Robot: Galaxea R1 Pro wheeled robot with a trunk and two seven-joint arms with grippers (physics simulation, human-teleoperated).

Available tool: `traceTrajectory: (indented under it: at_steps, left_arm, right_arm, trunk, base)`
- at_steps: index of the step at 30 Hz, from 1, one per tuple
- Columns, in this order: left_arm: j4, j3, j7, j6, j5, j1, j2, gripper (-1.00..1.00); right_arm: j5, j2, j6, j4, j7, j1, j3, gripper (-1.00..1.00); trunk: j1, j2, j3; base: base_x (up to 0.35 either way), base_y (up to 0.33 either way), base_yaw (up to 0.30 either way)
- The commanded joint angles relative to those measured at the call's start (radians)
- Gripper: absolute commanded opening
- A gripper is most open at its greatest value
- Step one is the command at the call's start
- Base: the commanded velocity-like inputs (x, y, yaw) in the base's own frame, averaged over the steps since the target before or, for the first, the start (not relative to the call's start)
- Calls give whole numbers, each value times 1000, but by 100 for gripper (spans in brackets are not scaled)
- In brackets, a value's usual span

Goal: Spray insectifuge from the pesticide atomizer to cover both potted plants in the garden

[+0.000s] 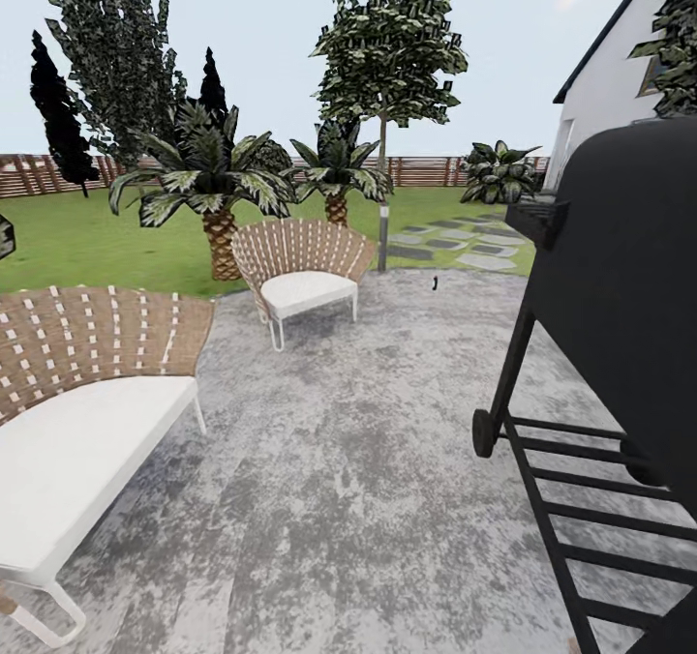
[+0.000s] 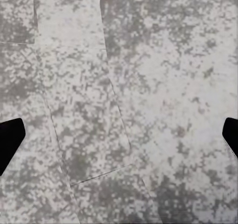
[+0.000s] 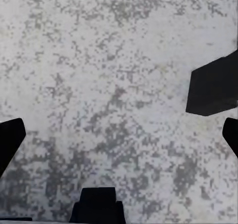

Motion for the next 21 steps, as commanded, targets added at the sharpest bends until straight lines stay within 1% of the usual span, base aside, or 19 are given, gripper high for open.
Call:
traceTrajectory:
  at_steps: [1, 21]
  left_arm:
    - [1, 4, -1, -3, 1, -1, 0, 100]
    - [1, 5, -1, -3, -1, -1, 1, 100]
  right_arm:
    - [0, 0, -2, 0, 0, 0, 0, 100]
    - [1, 1, -2, 5, 0, 0, -1, 100]
  trunk:
    - [0, 0, -1]
    - [0, 0, -1]
  base:
    - [333, 106, 0]
    - [333, 105, 0]
